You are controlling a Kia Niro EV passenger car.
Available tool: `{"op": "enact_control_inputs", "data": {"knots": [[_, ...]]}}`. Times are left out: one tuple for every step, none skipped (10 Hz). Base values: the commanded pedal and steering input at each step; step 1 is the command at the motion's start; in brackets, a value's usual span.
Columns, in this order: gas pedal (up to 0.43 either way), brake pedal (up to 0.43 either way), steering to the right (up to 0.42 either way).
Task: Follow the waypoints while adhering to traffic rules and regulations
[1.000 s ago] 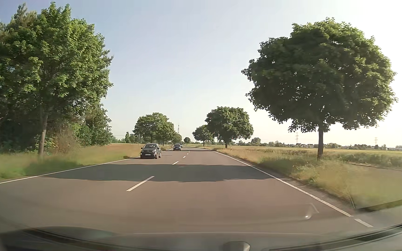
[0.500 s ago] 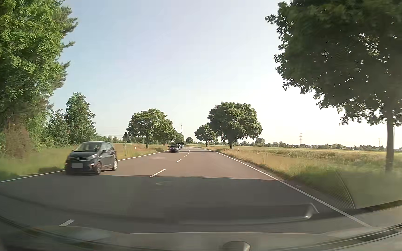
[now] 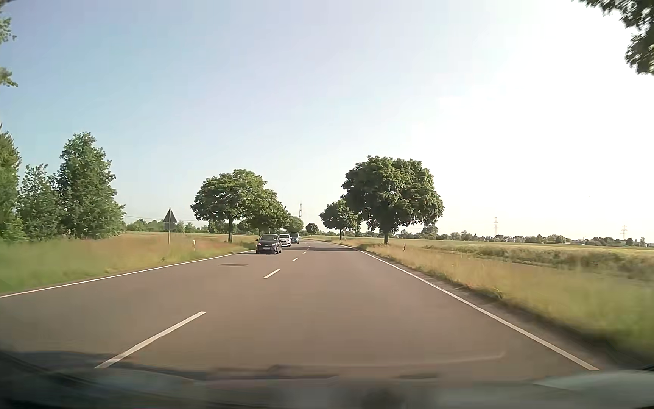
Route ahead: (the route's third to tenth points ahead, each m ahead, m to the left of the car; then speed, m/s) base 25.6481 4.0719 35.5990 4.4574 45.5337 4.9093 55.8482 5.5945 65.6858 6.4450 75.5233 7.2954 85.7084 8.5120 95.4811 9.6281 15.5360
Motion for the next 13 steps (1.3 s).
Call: {"op": "enact_control_inputs", "data": {"knots": [[0.197,0.030,-0.006],[0.197,0.030,-0.006],[0.197,0.030,-0.006],[0.197,0.030,-0.006],[0.197,0.030,-0.006],[0.197,0.030,-0.006],[0.197,0.030,-0.006],[0.197,0.030,-0.006],[0.197,0.030,-0.006],[0.197,0.030,-0.006],[0.197,0.030,-0.006],[0.197,0.030,-0.007],[0.197,0.030,-0.007]]}}
